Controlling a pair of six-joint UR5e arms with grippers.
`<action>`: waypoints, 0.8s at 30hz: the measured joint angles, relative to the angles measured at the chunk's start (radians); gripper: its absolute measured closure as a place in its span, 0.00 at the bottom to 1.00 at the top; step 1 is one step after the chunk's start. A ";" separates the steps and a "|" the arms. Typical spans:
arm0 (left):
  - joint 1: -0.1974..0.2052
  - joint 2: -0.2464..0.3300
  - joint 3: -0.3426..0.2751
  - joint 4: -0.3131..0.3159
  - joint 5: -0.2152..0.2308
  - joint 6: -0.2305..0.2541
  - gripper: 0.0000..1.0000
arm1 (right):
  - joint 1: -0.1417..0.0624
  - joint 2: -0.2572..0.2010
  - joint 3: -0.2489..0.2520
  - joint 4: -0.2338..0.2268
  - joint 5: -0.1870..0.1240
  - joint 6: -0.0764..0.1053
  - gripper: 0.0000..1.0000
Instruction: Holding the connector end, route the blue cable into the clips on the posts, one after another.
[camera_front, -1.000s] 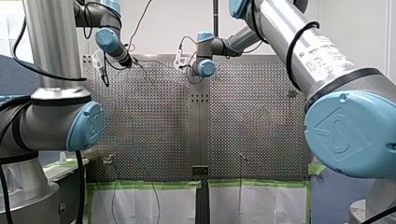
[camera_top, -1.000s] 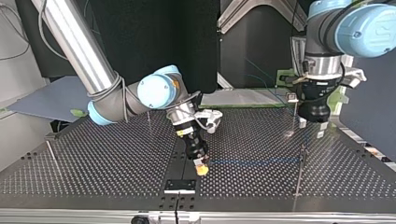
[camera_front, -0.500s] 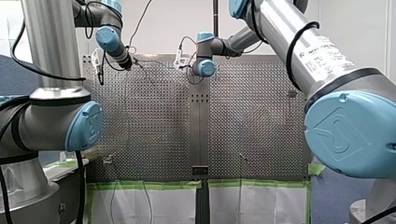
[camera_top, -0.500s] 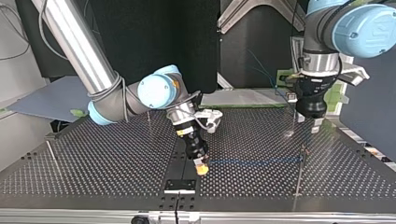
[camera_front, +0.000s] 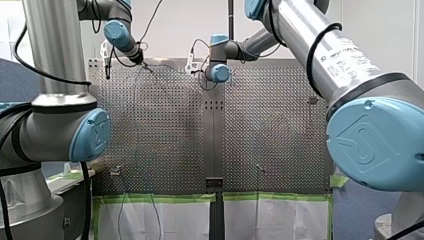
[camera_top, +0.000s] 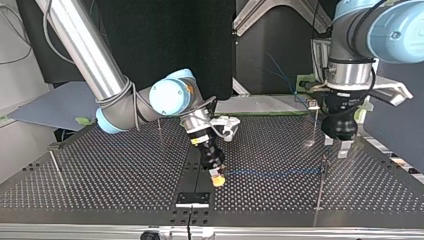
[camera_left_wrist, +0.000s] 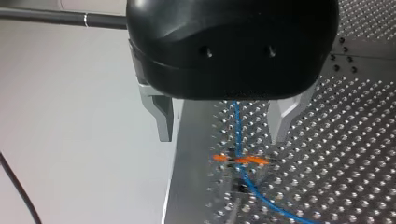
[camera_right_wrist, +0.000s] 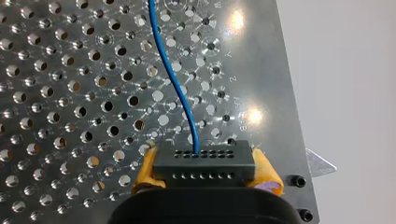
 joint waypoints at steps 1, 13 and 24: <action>0.000 0.000 0.003 -0.002 0.001 0.008 0.00 | 0.000 0.000 0.000 0.000 0.000 0.000 1.00; -0.014 -0.021 0.010 -0.022 0.001 0.057 0.00 | 0.001 0.000 0.000 0.003 0.000 0.000 1.00; -0.024 -0.033 0.010 -0.029 -0.020 0.042 0.00 | 0.001 0.001 0.000 0.005 0.003 0.007 1.00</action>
